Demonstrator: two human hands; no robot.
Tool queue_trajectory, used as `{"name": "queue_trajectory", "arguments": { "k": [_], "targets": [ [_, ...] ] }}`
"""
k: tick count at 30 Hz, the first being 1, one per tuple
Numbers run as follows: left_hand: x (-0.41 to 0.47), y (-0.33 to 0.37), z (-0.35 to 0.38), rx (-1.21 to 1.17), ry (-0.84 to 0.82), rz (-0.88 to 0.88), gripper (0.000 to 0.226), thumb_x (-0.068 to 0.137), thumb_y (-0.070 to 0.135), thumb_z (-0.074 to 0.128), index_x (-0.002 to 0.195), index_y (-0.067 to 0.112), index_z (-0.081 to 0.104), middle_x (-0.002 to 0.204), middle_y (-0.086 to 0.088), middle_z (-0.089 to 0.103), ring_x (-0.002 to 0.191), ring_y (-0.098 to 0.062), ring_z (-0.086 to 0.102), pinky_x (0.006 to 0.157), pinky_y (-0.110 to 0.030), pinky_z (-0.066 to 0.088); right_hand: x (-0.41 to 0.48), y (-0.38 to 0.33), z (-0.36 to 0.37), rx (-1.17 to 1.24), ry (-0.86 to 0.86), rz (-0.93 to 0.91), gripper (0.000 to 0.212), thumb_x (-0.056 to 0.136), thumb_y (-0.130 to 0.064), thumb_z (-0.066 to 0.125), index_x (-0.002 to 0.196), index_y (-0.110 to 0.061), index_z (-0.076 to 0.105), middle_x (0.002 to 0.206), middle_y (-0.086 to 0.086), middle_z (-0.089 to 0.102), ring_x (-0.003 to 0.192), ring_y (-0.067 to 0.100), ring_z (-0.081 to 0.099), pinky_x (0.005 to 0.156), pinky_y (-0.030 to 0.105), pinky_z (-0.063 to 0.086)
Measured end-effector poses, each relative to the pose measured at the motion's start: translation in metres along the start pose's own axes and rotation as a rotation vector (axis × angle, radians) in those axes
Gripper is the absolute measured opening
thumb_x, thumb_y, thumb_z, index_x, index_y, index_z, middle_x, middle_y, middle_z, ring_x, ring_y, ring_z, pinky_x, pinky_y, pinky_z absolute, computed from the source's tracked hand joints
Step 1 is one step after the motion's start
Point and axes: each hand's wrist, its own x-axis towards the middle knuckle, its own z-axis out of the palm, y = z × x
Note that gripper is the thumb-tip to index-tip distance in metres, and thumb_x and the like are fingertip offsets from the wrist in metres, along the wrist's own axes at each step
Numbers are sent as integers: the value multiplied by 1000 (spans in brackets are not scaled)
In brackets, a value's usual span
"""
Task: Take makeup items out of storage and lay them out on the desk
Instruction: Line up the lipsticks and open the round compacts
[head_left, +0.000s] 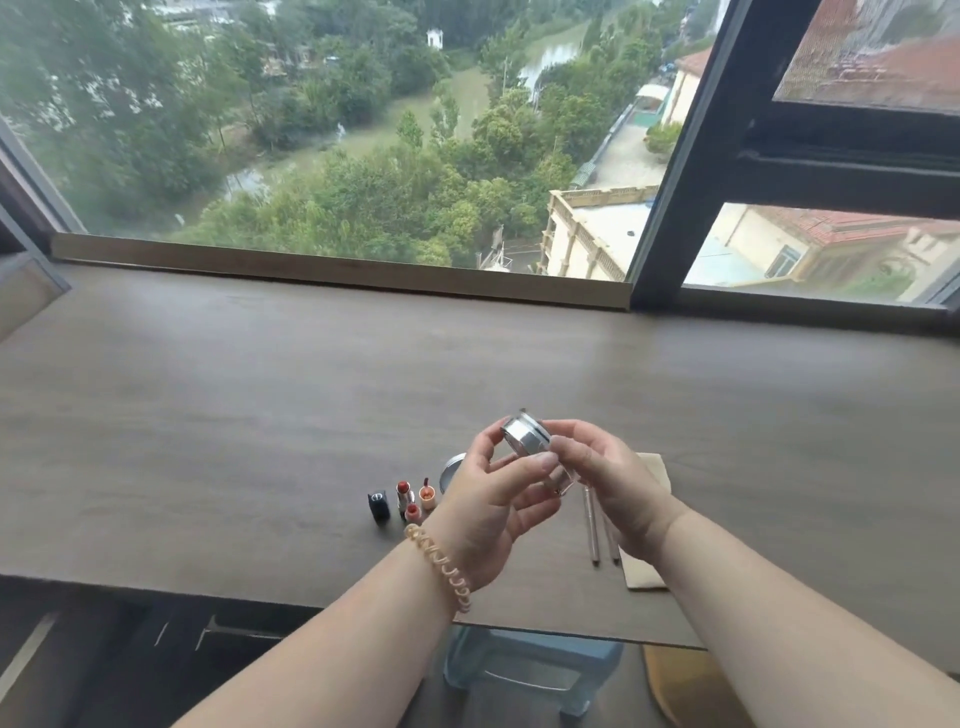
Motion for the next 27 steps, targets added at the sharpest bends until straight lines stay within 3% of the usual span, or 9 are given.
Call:
{"name": "queue_trajectory", "arguments": {
  "k": [3,5,7,10,15,18,20,23,27],
  "targets": [
    [-4,5,0,-31,-35,16,72,69,12,74,132,20,41,104,-13,66,96,-36,63,83,-40,53,-8,-7,3,-29,11,-51,75,58,-69,69,113,-19,63,109,8,70,104,19,64,88,32,49],
    [-7,8,-2,-43,-66,20,70,70,9,70,133,17,40,107,-15,66,97,-36,62,88,-43,51,-13,-8,8,-89,25,-78,71,60,-71,66,115,-26,62,113,7,67,108,18,61,95,35,48],
    [-10,11,-4,-66,-92,36,71,69,8,70,134,13,40,108,-17,66,97,-35,62,93,-45,48,-17,-11,15,-255,59,-140,67,65,-75,59,119,-35,59,119,0,63,114,10,57,99,36,45],
    [-16,17,-8,-94,-159,55,73,66,9,73,132,7,41,110,-18,62,99,-34,60,94,-47,46,-25,-14,27,-547,173,-294,79,73,-82,35,128,-28,54,121,-6,59,117,6,52,101,40,41],
    [-27,16,-15,-144,-292,71,65,73,6,67,132,3,41,120,-23,54,108,-39,54,97,-49,44,-30,-15,46,-729,398,-479,72,86,-73,17,115,-26,64,96,-11,69,93,10,61,86,47,45],
    [-32,15,-22,-178,-385,16,65,77,5,62,137,6,38,126,-23,49,113,-38,50,103,-51,38,-33,-23,46,-720,397,-490,60,89,-68,18,104,-37,67,82,-26,65,82,0,59,80,47,46],
    [-35,18,-25,-159,-405,-35,63,76,7,60,136,10,41,123,-20,51,109,-36,53,98,-46,44,-34,-26,44,-641,331,-462,52,88,-67,24,99,-40,68,80,-25,67,80,4,63,78,46,47],
    [-39,22,-29,-62,-376,-119,47,79,18,56,125,18,55,118,-14,54,107,-39,53,86,-43,49,-35,-26,42,-486,326,-384,58,81,-75,36,90,-30,70,78,-10,72,79,9,66,75,41,51],
    [-40,21,-31,110,-159,-198,33,78,36,63,104,17,66,102,-10,61,83,-29,65,64,-31,54,-35,-23,38,-392,333,-309,68,68,-82,46,87,-21,70,79,-1,73,78,14,67,75,39,53]
  ]
}}
